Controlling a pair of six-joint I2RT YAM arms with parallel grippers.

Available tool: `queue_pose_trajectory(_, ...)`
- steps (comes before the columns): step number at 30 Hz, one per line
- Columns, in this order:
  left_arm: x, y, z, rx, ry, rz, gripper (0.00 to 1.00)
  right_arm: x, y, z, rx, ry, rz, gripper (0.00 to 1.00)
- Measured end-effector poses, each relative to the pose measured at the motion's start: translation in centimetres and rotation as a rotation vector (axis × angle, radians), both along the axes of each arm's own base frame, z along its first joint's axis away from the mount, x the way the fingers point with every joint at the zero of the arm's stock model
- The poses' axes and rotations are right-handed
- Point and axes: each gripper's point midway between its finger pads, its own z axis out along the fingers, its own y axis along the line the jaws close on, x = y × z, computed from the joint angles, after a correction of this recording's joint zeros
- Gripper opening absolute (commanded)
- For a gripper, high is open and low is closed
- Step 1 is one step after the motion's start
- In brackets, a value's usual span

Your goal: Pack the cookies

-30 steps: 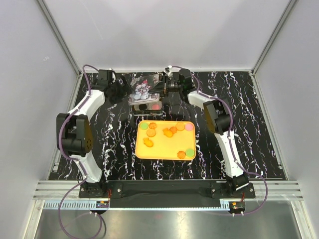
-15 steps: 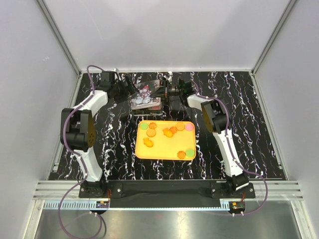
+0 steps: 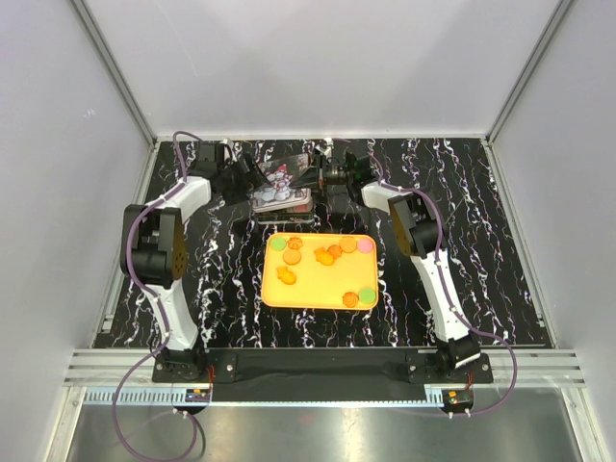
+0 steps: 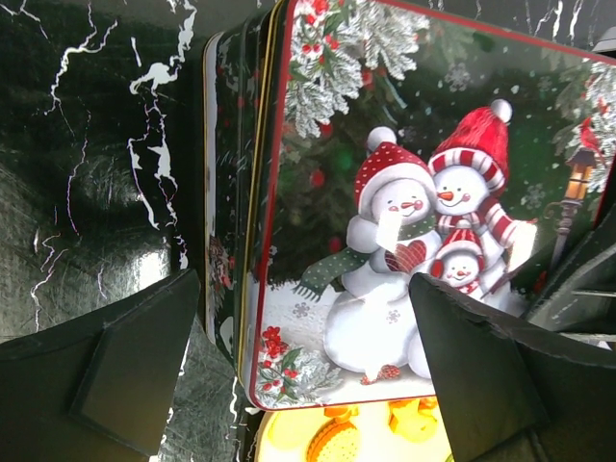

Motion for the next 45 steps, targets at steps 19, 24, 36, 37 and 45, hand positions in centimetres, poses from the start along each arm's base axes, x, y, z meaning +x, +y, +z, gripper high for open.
queue_pose_trajectory(19, -0.4, -0.8, -1.0, 0.004, 0.028, -0.017, 0.94, -0.8, -0.5, -1.5, -0.007, 0.024, 0.006, 0.3)
queue_pose_trajectory(24, -0.6, -0.8, -1.6, 0.01, 0.041, -0.023, 0.94, -0.6, -0.9, -1.6, -0.003, 0.042, -0.004, 0.34)
queue_pose_trajectory(36, -0.5, -1.0, -1.8, 0.024, 0.065, -0.03, 0.94, 0.7, -2.9, -1.5, 0.02, 0.075, -0.059, 0.38)
queue_pose_trajectory(37, -0.4, -1.0, -1.8, 0.025, 0.065, -0.03, 0.94, 0.7, -3.1, -1.7, 0.02, 0.08, -0.062, 0.38)
queue_pose_trajectory(45, 0.3, -1.2, -1.7, 0.033, 0.078, -0.029, 0.94, 0.9, -4.4, -3.1, 0.007, 0.123, -0.093, 0.39)
